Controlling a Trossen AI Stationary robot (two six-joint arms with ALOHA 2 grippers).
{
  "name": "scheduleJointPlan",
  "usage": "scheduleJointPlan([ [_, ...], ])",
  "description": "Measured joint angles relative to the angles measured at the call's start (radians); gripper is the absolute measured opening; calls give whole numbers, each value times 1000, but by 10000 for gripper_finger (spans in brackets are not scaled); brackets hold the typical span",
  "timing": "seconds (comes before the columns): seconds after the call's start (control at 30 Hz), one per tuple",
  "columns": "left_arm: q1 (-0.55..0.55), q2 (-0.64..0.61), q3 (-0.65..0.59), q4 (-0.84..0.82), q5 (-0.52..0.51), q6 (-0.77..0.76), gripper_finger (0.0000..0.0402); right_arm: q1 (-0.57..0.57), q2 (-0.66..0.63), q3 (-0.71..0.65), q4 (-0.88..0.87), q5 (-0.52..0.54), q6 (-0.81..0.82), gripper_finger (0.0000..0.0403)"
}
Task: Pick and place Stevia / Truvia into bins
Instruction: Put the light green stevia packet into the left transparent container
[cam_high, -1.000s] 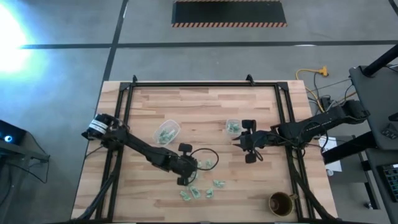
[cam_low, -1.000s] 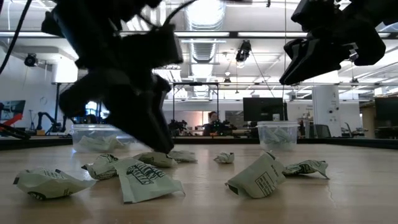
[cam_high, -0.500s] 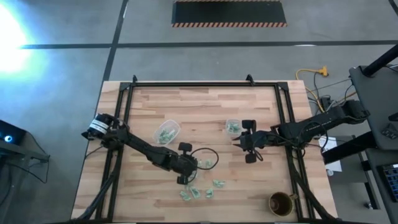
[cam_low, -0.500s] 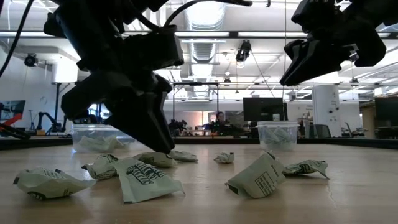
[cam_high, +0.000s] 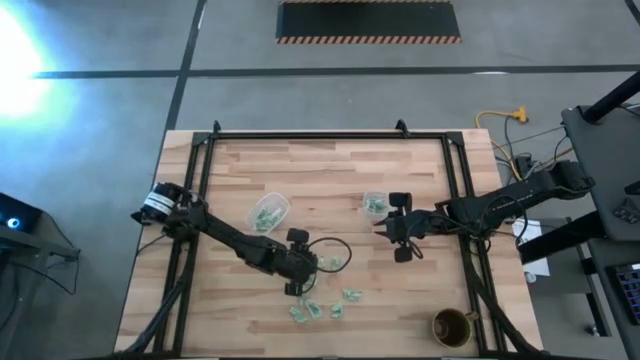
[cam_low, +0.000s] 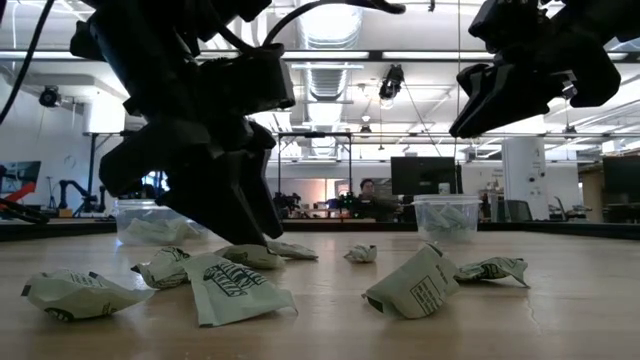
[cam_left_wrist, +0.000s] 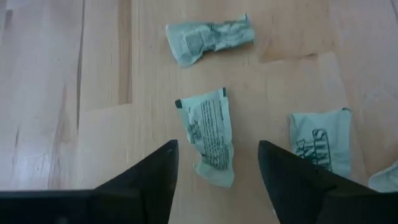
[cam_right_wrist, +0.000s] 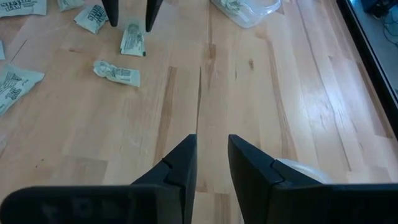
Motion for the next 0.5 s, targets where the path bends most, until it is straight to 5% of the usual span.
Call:
scheduleJointPlan([
  [0.5,23,19,-1,3,23,-27,169,0,0,-2,2,0,4,68],
])
